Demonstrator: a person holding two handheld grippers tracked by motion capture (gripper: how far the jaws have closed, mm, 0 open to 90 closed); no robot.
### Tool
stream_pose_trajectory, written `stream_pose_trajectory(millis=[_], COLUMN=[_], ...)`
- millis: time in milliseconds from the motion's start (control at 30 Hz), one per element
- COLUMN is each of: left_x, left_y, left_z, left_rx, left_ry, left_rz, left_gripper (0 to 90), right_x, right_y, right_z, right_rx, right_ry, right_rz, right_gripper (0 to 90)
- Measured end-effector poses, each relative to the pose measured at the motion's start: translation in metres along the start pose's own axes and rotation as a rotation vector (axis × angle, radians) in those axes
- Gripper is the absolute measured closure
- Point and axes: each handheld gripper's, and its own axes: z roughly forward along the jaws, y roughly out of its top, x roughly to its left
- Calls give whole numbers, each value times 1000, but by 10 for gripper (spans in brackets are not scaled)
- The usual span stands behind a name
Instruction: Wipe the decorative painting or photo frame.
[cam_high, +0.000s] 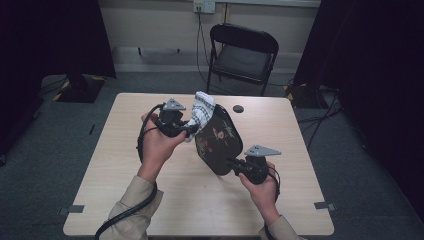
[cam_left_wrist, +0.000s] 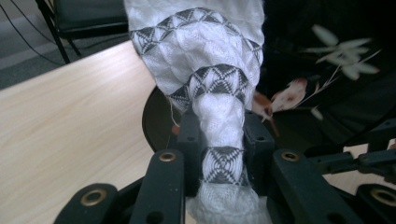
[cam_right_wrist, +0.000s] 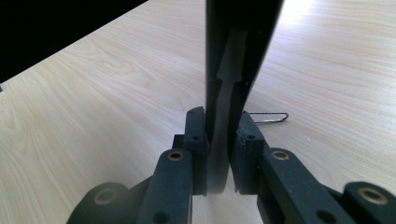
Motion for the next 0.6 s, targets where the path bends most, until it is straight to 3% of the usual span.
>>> stream_pose_trajectory(millis=[600], left_x=[15], left_y=[-45], left_z=[24], left_rx=[104], left_ry=[12], left_rz=[-53], left_gripper=[735], right_x=[-1], right_y=[0], right_z=[1], right_rx=[-3], right_ry=[3], right_rz=[-5], right_gripper=[790])
